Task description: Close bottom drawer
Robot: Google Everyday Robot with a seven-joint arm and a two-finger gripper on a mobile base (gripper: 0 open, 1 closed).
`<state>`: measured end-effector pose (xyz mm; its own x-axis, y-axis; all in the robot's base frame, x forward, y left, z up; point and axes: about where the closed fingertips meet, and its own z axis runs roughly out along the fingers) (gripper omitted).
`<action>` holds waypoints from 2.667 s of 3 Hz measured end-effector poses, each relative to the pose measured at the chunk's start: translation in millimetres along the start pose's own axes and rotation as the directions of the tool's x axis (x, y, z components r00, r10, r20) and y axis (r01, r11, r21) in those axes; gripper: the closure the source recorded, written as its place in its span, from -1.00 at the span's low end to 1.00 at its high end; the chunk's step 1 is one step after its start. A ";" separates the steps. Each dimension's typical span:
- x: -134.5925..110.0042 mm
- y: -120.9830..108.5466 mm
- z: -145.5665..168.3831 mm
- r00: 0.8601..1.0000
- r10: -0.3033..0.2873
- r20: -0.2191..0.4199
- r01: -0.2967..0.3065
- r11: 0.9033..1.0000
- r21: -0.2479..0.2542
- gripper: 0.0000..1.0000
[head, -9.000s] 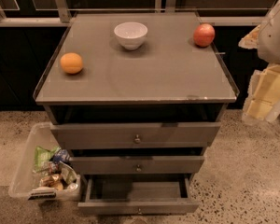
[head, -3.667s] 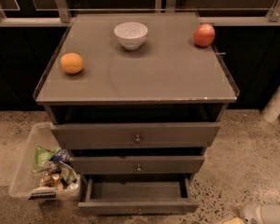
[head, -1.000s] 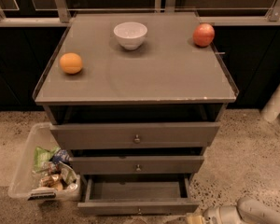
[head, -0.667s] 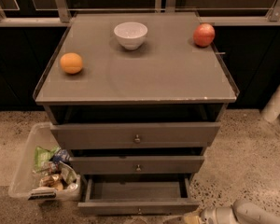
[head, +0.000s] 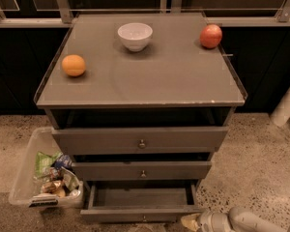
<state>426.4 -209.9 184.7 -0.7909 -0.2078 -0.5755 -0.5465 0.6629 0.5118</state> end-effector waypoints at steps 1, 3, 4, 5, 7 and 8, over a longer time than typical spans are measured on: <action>0.2 0.2 0.8 1.000 0.000 -0.001 0.000 1.000 -0.001 1.00; 8.3 -19.6 37.8 1.000 0.022 -0.012 -0.022 0.998 0.061 1.00; -0.7 -31.8 54.2 1.000 0.018 0.012 -0.019 0.995 0.097 1.00; -21.6 -44.1 59.4 0.998 -0.008 0.068 -0.002 0.989 0.148 1.00; -73.2 -56.4 63.9 0.980 -0.086 0.181 0.044 0.973 0.225 1.00; -95.4 -58.1 66.4 0.967 -0.112 0.229 0.055 0.969 0.242 1.00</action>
Offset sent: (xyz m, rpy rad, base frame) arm 0.0087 0.0126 -0.0451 -0.0607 0.0255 -0.0390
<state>551.9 -180.9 167.5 -0.6404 -0.1106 -0.7601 -0.5066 0.8046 0.3098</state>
